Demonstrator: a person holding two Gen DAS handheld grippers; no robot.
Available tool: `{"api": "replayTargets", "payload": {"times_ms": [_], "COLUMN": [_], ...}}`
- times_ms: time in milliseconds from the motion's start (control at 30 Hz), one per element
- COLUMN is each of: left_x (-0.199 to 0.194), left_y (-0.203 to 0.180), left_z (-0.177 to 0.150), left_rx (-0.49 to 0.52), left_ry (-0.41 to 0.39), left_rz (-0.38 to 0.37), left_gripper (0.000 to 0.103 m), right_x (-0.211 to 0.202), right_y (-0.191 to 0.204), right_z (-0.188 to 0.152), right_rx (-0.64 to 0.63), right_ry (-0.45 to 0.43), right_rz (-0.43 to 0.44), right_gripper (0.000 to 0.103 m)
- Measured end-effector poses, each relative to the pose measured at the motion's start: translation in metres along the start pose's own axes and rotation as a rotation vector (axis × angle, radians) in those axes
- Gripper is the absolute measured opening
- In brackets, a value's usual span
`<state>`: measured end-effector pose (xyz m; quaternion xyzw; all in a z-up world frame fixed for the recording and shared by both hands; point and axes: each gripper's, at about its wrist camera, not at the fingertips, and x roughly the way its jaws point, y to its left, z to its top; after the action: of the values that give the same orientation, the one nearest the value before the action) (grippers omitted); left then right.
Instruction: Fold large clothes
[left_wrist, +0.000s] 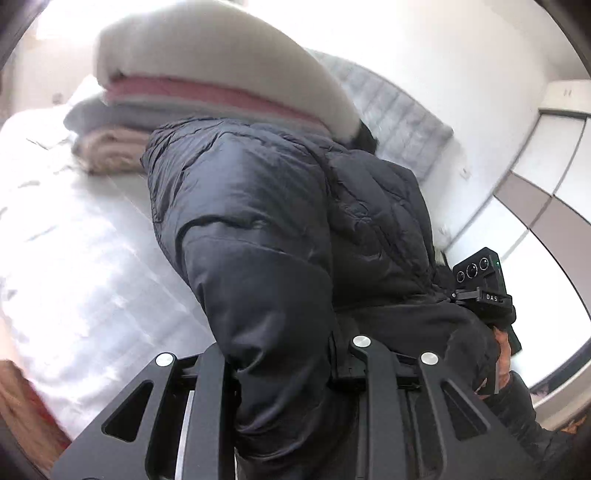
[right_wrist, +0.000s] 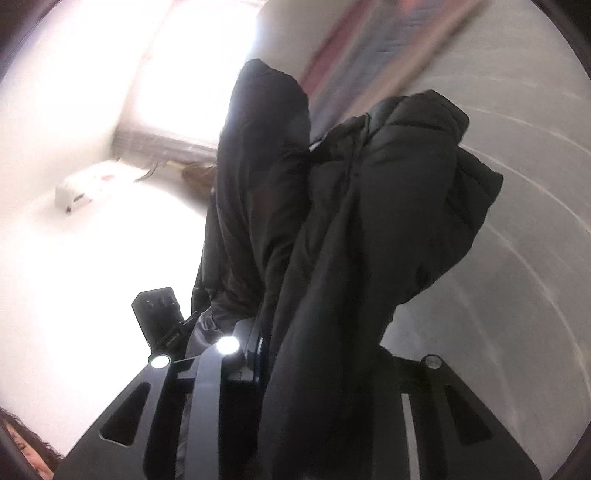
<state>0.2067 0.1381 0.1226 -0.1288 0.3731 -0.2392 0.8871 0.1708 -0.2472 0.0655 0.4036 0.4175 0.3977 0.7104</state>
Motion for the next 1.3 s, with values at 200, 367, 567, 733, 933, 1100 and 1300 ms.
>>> {"api": "replayTargets", "payload": {"times_ms": [200,367,567,733,933,1100,1300], "left_x": [-0.033,0.023,-0.006,-0.074,-0.102,-0.104,-0.097], "left_y": [0.103,0.212,0.228,0.183,0.104,0.053,0.037], "left_z": [0.007,-0.043,-0.067,-0.065,-0.091,-0.124,-0.147], "left_rx": [-0.084,-0.261,-0.319,-0.209,-0.08,-0.062,-0.053], "left_ry": [-0.017,0.174,0.079,0.007,0.012,0.006,-0.044], "left_rz": [0.075,0.182,0.152,0.491,0.677,0.733,0.743], "left_gripper": [0.022,0.049,0.062,0.086,0.094,0.095,0.094], "right_x": [0.113,0.219,0.213,0.136,0.122,0.163,0.187], "right_y": [0.011,-0.068,-0.091,-0.049,0.076,0.112,0.119], "right_z": [0.035,0.029,0.024,0.037,-0.048,-0.129,-0.168], "right_rx": [-0.026,0.096,0.145,-0.027,-0.45,-0.566,-0.546], "right_ry": [0.074,0.191,0.175,0.042,-0.112,-0.206,-0.192], "right_rz": [-0.003,-0.133,-0.134,-0.464,-0.938,-0.97,-0.97], "right_gripper": [0.027,0.049,0.068,0.084,0.097,0.097,0.097]}}
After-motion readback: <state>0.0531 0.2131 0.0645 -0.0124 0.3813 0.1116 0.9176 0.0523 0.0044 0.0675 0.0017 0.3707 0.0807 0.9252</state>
